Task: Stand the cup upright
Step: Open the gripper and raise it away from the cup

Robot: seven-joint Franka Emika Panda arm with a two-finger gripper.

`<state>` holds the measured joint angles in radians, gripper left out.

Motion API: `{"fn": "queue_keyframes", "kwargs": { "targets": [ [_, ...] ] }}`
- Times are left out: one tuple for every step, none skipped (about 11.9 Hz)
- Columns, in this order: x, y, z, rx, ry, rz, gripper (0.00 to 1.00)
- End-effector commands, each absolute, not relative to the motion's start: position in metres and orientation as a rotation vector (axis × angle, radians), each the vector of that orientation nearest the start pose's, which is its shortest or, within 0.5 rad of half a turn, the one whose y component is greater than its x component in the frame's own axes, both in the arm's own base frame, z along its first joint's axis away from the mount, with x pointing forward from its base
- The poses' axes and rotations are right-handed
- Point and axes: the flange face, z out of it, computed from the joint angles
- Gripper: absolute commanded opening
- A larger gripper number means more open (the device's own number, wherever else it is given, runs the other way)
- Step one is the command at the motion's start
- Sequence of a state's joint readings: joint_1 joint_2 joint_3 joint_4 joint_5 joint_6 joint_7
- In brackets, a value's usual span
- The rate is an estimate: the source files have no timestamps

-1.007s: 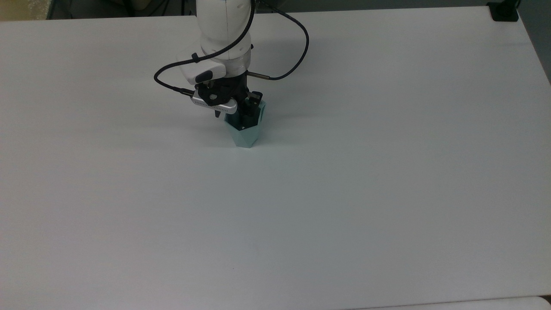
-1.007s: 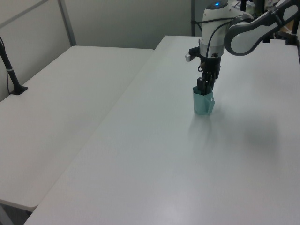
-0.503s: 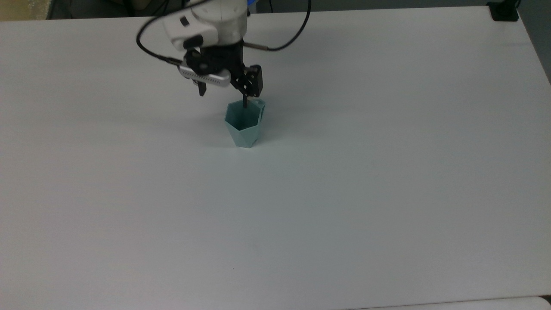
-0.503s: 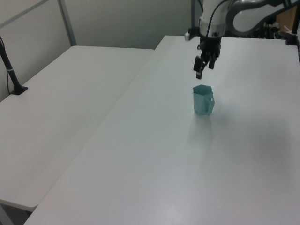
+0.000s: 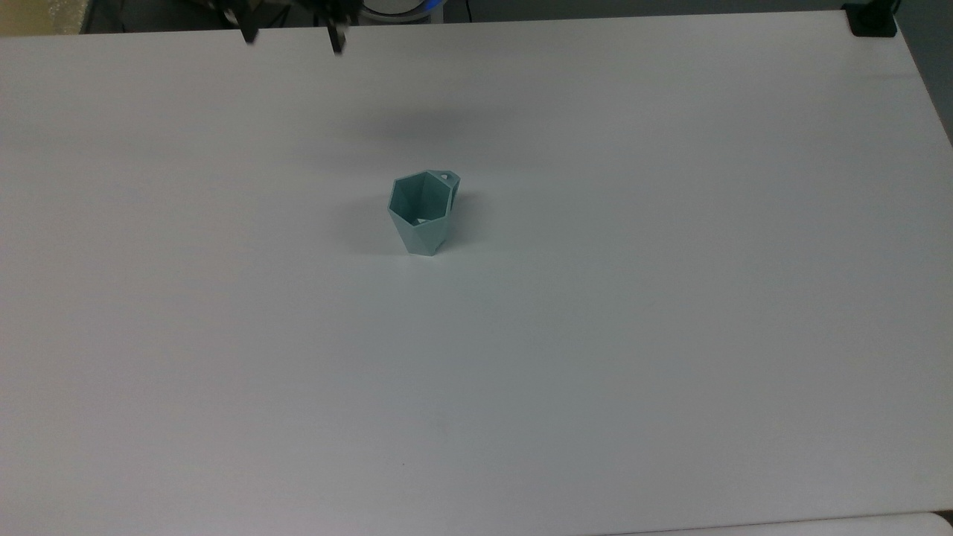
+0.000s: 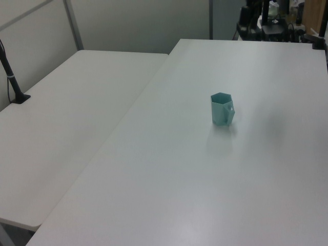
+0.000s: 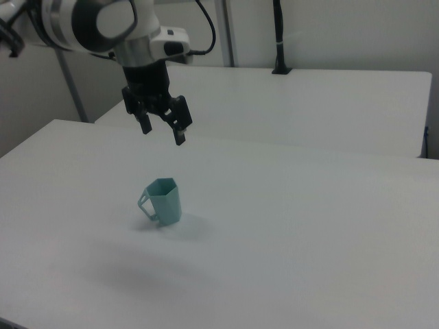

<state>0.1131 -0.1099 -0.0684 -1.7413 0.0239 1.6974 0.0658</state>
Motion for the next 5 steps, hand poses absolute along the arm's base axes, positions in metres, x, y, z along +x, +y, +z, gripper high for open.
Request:
{"fn": "queue_keyframes", "kwargs": {
  "targets": [
    [0.516, 0.018, 0.654, -3.090, -0.162, -0.041, 1.00],
    [0.514, 0.015, 0.667, -3.090, -0.159, -0.051, 1.00],
    [0.513, 0.016, 0.670, -3.090, -0.161, -0.060, 1.00],
    [0.513, 0.016, 0.671, -3.090, -0.161, -0.065, 1.00],
    [0.514, 0.016, 0.669, -3.088, -0.159, -0.075, 1.00]
  ]
}}
